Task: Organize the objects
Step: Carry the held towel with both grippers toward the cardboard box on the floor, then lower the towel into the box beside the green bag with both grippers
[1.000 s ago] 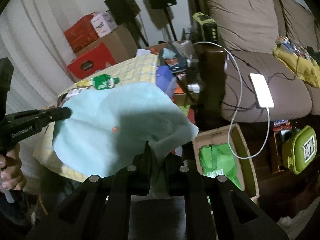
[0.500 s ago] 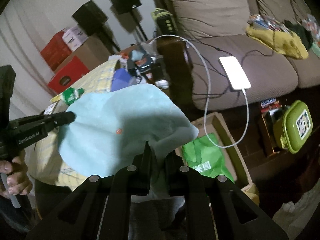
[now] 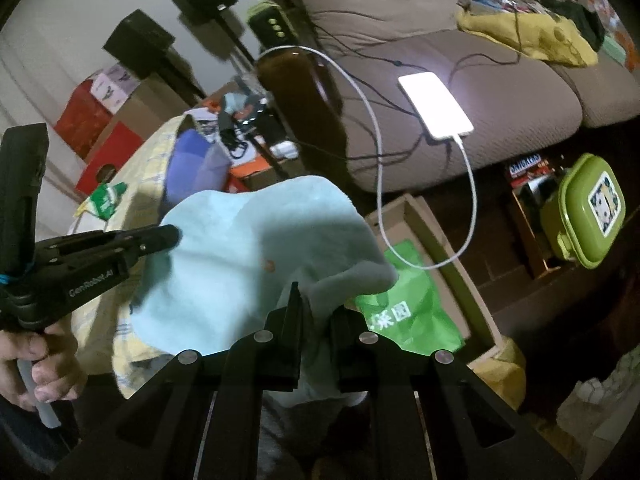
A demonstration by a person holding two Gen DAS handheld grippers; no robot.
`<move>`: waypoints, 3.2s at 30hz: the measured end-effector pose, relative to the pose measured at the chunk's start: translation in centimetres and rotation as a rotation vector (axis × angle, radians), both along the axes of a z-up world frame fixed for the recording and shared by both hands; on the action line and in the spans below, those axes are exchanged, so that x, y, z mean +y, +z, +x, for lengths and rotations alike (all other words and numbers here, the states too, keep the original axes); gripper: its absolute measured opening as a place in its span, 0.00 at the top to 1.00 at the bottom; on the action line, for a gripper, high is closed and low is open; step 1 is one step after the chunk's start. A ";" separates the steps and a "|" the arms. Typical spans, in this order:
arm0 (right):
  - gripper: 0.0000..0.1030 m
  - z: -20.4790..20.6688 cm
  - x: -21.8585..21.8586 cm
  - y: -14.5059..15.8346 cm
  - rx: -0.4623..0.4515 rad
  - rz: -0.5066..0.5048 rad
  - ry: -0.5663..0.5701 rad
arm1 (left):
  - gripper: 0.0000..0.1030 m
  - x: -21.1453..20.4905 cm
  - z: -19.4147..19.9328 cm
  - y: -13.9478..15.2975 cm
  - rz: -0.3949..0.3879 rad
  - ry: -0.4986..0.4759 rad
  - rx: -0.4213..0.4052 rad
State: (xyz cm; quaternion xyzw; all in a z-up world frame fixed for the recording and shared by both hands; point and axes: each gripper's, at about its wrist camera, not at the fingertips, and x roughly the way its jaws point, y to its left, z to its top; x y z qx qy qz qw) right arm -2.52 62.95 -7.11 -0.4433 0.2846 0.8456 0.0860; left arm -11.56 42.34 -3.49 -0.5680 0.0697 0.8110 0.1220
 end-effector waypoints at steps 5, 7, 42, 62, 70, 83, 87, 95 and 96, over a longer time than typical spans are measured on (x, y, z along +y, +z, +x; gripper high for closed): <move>0.91 0.7 1.5 -1.8 -0.035 -0.012 -0.036 | 0.96 2.3 -0.6 -1.7 -0.012 -0.035 -0.031; 0.91 1.0 1.9 -2.5 -0.048 -0.019 -0.046 | 0.96 3.2 -0.9 -2.5 -0.010 -0.042 -0.053; 0.91 4.6 7.0 -16.2 -0.315 -0.162 -0.182 | 0.96 15.0 -3.8 -19.0 -0.139 -0.181 -0.335; 0.91 6.2 8.4 -21.6 -0.393 -0.212 -0.240 | 0.96 20.3 -3.5 -24.7 -0.277 -0.427 -0.354; 0.91 6.6 8.3 -24.5 -0.420 -0.263 -0.259 | 0.96 21.3 -3.1 -27.7 -0.307 -0.453 -0.359; 0.91 7.5 7.4 -29.2 -0.458 -0.391 -0.298 | 0.96 23.9 0.3 -30.3 -0.406 -0.578 -0.302; 0.91 7.3 7.0 -29.6 -0.440 -0.435 -0.295 | 0.96 22.9 -1.0 -30.5 -0.424 -0.502 -0.287; 0.91 7.4 7.2 -29.6 -0.387 -0.504 -0.329 | 0.96 22.2 -2.0 -29.9 -0.386 -0.457 -0.283; 0.91 7.4 7.1 -29.6 -0.390 -0.504 -0.332 | 0.96 22.3 -1.9 -29.9 -0.390 -0.465 -0.280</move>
